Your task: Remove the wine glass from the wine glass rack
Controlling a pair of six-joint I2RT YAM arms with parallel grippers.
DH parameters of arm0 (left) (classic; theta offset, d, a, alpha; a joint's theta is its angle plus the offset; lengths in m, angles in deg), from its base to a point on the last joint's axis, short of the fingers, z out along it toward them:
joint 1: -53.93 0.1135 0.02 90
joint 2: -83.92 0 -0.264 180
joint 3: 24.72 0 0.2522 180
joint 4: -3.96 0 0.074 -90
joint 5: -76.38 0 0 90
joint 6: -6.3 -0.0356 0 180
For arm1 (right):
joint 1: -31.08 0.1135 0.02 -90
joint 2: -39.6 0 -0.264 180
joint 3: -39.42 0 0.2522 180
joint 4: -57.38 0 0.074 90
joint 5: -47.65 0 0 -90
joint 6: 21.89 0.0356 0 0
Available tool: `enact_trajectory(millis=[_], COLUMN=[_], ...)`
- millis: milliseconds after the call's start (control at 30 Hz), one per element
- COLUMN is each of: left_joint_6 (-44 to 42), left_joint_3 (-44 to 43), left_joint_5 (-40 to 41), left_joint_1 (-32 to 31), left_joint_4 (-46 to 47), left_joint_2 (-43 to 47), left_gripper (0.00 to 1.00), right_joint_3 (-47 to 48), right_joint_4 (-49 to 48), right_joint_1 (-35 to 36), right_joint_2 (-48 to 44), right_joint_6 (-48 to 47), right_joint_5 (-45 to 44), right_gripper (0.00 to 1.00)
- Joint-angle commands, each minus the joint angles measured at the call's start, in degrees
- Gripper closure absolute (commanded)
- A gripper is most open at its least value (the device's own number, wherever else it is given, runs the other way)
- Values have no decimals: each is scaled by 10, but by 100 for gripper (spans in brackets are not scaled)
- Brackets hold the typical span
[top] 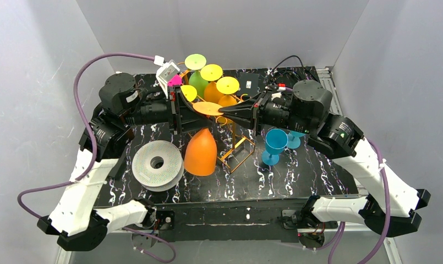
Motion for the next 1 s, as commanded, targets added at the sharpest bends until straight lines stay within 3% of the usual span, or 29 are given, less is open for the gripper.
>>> enact_trajectory(millis=[0, 33, 167, 233, 300, 500, 967], left_joint_6=[8, 10, 20, 27, 39, 81, 145], left_joint_3=[4, 4, 2, -7, -21, -69, -147], left_joint_5=[10, 17, 37, 47, 59, 100, 198], left_joint_1=[-19, -22, -31, -34, -36, -37, -37], left_joint_4=[41, 41, 41, 42, 43, 19, 12], left_joint_2=[15, 16, 18, 16, 12, -5, -63], left_gripper=[100, 100, 100, 100, 100, 100, 100], right_joint_3=[14, 10, -9, -16, -23, -14, 59], right_joint_4=[-33, -38, -49, -49, -44, -13, 88], right_joint_1=[3, 3, 3, 3, 3, 3, 3], right_joint_2=[-7, -10, -30, -42, -56, -79, -98], right_joint_6=[-11, -14, -21, -28, -39, -91, -310], right_joint_5=[9, 9, -7, -24, -40, -86, -222], right_gripper=[99, 99, 64, 41, 32, 22, 16])
